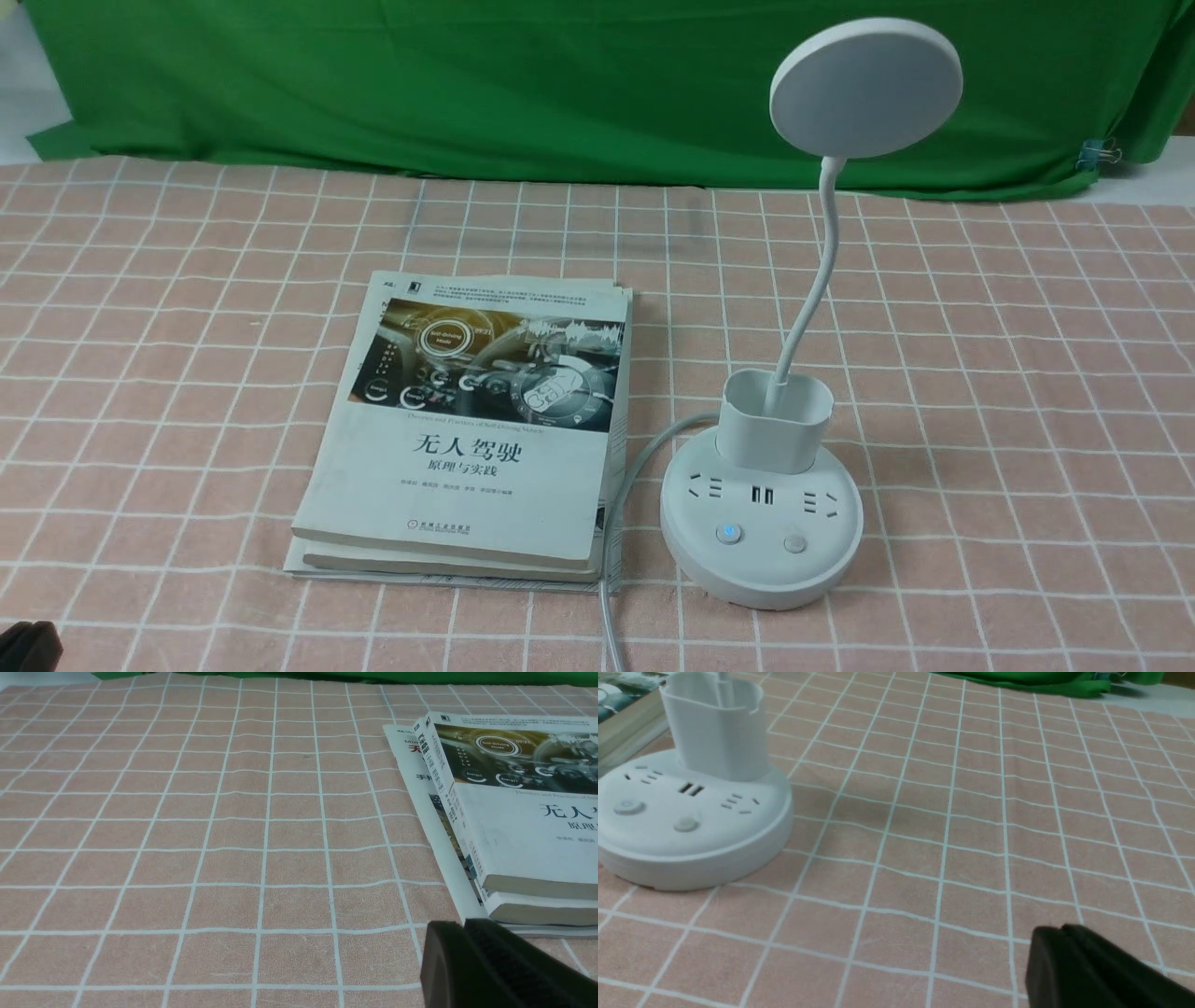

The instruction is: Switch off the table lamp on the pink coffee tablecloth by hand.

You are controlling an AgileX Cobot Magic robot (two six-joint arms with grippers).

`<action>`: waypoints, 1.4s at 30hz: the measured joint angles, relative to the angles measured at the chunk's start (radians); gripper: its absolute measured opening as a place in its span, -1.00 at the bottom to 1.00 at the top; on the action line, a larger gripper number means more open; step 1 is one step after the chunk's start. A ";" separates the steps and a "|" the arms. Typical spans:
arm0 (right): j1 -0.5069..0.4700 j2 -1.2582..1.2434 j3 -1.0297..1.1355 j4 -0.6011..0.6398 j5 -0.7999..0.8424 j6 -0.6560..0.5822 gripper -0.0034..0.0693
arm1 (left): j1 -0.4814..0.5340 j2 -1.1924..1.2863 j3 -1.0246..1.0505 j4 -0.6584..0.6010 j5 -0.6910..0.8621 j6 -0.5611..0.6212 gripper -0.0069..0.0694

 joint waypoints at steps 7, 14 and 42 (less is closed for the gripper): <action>0.000 0.000 0.000 0.000 -0.001 0.000 -0.78 | 0.000 0.000 0.000 0.000 0.000 0.000 -0.80; 0.000 0.000 0.000 0.000 -0.001 0.000 -0.75 | 0.000 0.000 0.000 0.000 0.000 0.000 -0.80; 0.000 0.000 0.000 0.000 -0.001 0.000 -0.58 | 0.000 0.000 0.000 0.000 0.000 0.000 -0.80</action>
